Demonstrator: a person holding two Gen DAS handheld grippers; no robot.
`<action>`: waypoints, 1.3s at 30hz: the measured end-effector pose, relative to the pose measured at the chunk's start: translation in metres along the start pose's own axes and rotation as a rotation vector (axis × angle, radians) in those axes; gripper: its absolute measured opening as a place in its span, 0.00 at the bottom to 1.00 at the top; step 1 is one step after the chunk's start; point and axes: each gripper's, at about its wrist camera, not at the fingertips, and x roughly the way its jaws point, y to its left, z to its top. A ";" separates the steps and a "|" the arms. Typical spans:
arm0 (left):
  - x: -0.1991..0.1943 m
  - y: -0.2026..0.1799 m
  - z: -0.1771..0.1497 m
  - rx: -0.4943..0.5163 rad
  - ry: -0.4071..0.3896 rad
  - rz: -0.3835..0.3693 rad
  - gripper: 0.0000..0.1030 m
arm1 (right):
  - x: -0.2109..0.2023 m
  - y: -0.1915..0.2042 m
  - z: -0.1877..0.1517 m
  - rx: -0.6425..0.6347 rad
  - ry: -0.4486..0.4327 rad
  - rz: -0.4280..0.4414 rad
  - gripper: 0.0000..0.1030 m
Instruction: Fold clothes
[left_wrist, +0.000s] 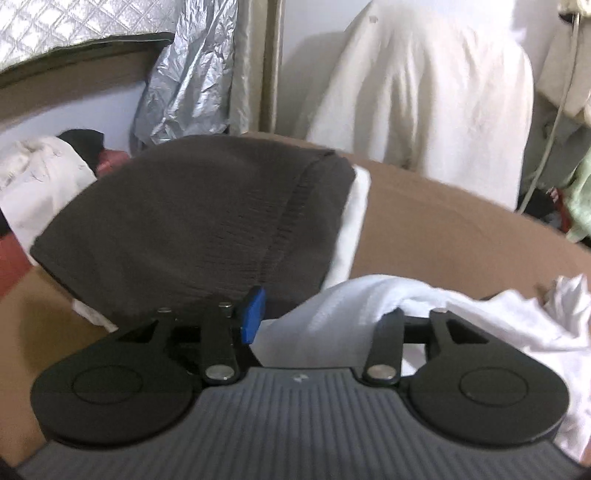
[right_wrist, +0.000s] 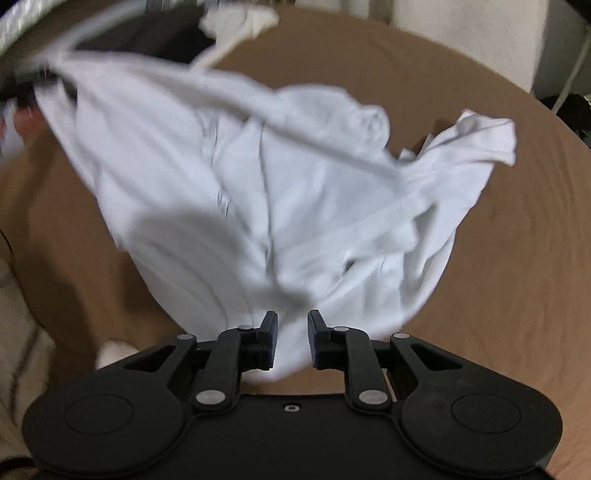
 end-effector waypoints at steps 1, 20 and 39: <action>0.000 -0.002 -0.001 0.012 0.013 0.016 0.45 | -0.008 -0.006 0.001 0.008 -0.035 0.005 0.29; -0.023 0.009 -0.004 0.120 0.198 0.040 0.77 | 0.054 -0.046 -0.012 0.219 -0.277 0.012 0.58; -0.040 -0.020 -0.041 0.349 0.234 -0.165 0.85 | 0.035 -0.035 0.027 0.180 -0.445 -0.147 0.08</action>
